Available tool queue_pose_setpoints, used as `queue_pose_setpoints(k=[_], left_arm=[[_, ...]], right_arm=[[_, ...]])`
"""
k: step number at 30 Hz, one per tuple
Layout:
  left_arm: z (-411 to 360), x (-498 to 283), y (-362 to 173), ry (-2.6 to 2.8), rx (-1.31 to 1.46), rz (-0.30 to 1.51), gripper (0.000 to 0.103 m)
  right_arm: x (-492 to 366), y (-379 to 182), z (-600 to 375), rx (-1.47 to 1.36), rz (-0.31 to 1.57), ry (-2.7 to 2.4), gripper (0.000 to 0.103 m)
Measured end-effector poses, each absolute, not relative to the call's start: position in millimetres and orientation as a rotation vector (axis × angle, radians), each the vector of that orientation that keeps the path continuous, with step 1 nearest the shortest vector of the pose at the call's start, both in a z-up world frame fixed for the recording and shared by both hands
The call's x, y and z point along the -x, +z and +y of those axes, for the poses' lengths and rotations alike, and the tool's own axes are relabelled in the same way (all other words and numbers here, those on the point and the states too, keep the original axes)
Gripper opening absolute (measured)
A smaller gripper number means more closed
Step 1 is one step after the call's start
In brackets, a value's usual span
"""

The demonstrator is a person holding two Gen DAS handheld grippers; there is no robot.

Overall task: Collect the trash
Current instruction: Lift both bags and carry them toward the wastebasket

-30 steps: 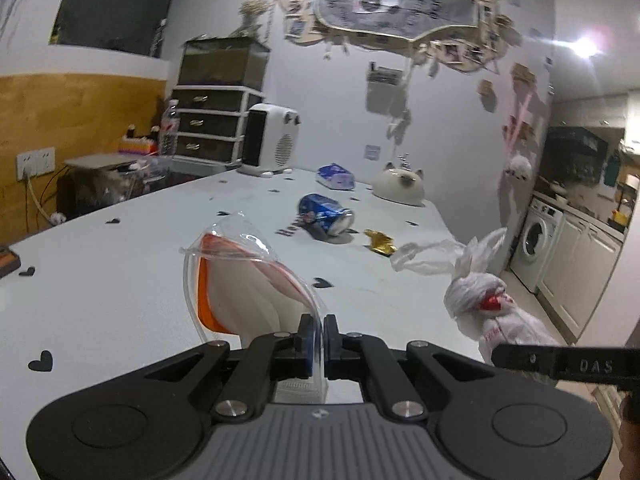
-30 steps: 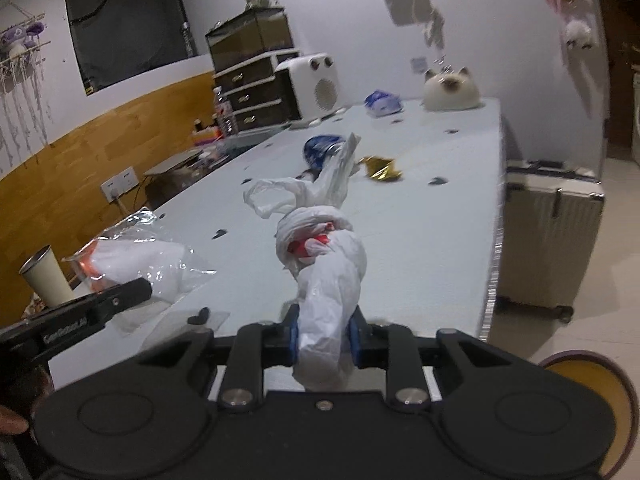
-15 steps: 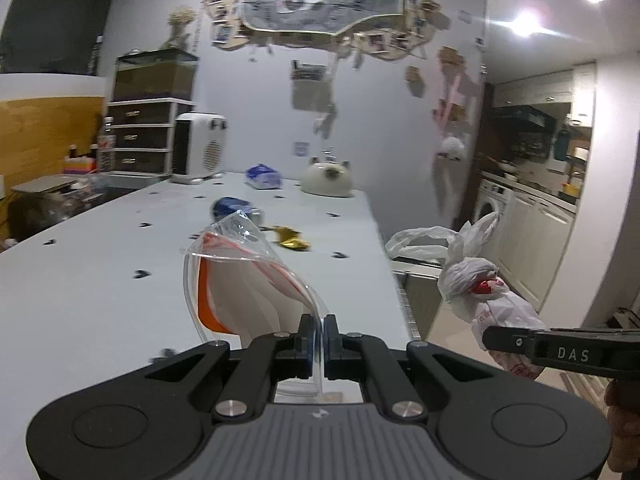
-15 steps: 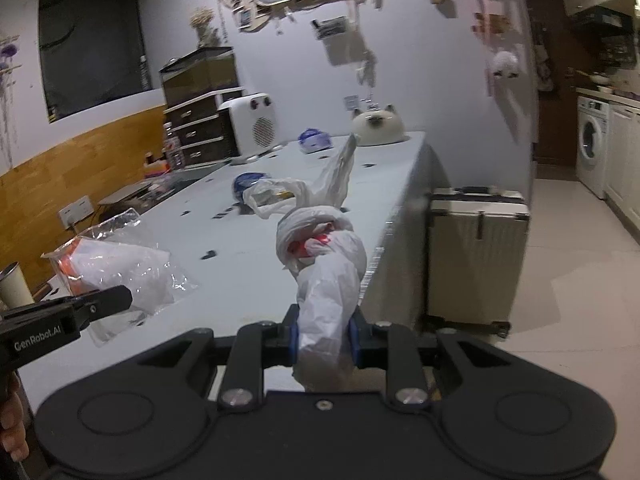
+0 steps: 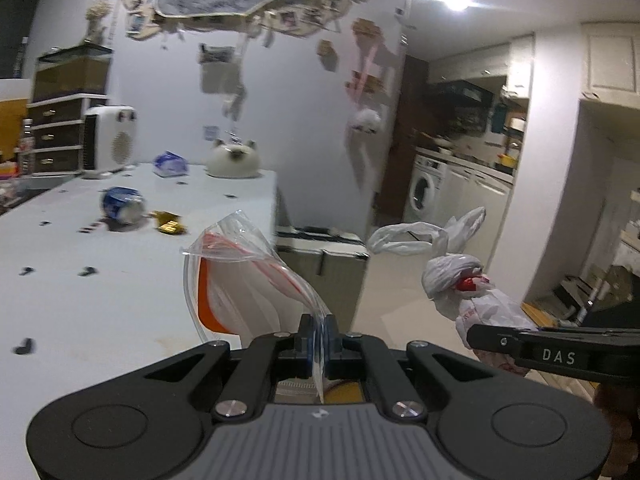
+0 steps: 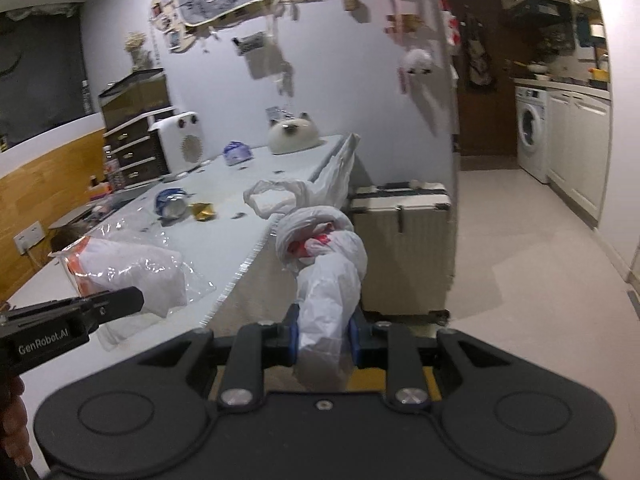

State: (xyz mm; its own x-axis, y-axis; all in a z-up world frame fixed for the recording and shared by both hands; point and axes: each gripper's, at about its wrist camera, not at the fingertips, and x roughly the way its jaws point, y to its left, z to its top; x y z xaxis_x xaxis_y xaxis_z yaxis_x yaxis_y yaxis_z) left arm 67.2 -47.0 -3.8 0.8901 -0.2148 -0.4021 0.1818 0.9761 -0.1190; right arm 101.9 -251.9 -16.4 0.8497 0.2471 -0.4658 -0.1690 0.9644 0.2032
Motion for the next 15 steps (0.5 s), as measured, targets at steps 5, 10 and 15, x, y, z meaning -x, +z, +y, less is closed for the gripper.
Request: queue_pose_setpoints(k=[5,10,15], left_arm=[[-83,-81,-17,-0.255,0.053,0.472,0.004],[-109,-100,-41,-0.28,0.05,0.541,0.004],[-130,-121,-69,-0.295,0.052,0.62,0.004]], right_arm=[[-100,-32,-283,-0.182,0.539,0.174,0.025],[-104,-54,-313,-0.212,0.582,0.127,0.024],[-116,-78,-331,-0.228,0.64,0.096,0.025]])
